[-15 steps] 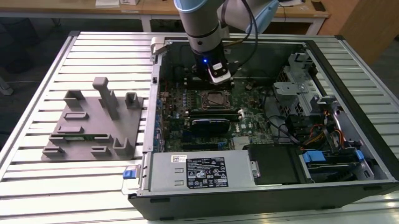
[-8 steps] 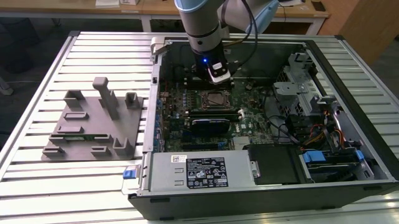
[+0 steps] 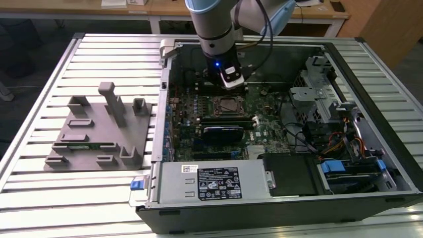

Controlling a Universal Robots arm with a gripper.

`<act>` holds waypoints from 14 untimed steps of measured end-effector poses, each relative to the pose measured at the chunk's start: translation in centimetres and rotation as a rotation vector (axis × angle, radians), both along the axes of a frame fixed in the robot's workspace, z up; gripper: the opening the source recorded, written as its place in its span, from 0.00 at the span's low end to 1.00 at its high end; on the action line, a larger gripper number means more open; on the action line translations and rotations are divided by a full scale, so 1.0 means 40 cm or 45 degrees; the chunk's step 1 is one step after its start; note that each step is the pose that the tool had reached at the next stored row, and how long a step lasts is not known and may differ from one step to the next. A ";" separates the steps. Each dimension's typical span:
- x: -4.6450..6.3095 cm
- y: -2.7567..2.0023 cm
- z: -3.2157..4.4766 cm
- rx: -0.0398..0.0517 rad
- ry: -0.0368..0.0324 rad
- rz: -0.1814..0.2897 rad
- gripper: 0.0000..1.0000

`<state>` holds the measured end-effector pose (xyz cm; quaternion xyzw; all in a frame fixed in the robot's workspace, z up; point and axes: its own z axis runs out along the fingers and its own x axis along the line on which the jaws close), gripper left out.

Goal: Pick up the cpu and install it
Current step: 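Install the first cpu locking lever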

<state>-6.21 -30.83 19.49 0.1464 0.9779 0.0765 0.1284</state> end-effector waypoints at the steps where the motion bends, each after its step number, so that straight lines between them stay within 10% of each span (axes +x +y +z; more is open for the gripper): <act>1: 0.000 0.000 -0.001 0.000 -0.0001 0.000 0.11; 14: 0.003 0.000 -0.009 -0.014 -0.0001 0.000 0.11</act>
